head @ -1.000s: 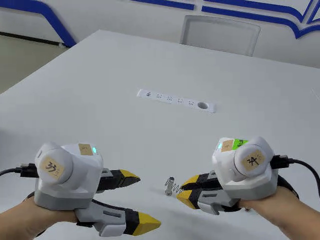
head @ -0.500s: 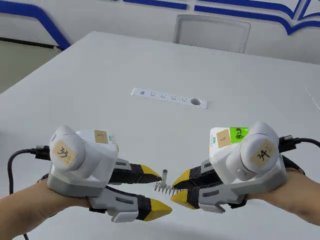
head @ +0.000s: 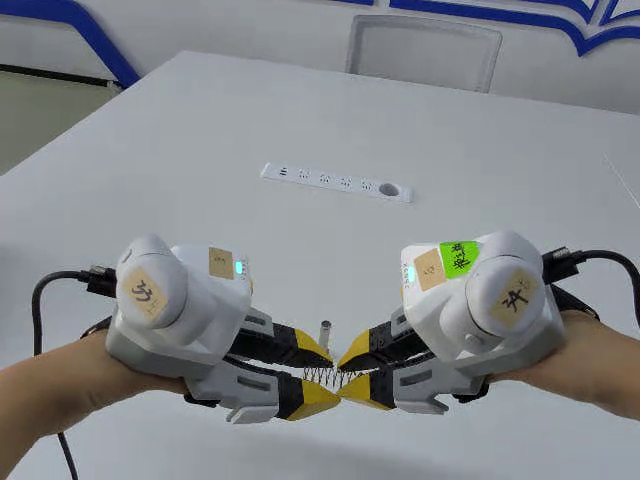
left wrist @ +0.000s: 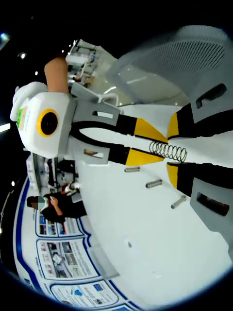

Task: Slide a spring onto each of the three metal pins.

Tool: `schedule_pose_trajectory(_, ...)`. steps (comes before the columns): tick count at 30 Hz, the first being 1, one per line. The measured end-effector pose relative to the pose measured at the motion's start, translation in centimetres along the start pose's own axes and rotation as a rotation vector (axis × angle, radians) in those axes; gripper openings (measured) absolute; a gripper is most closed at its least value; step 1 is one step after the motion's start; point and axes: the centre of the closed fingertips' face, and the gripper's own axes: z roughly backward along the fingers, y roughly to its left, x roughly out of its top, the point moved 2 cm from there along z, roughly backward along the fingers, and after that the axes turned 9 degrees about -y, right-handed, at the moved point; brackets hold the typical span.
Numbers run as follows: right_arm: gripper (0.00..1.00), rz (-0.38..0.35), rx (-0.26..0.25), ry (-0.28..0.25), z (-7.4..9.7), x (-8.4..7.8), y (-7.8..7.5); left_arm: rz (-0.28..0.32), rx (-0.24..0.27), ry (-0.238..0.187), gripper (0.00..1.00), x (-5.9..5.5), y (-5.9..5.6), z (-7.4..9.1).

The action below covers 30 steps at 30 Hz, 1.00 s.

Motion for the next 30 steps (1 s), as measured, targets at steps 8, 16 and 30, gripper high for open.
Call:
schedule_pose_trajectory(8,0.11,0.04,0.035,0.028,-0.3,-0.1,0.3,-0.018,-0.005,0.052,0.12,-0.5,-0.1,0.0)
schedule_pose_trajectory(16,0.12,0.116,0.026,0.026,-0.2,0.1,0.2,-0.116,0.0,0.04,0.1,-0.3,-0.1,0.3)
schedule_pose_trajectory(30,0.17,-0.022,-0.049,-0.035,0.9,-0.6,-0.9,-0.124,0.009,0.018,0.1,0.1,0.2,0.9)
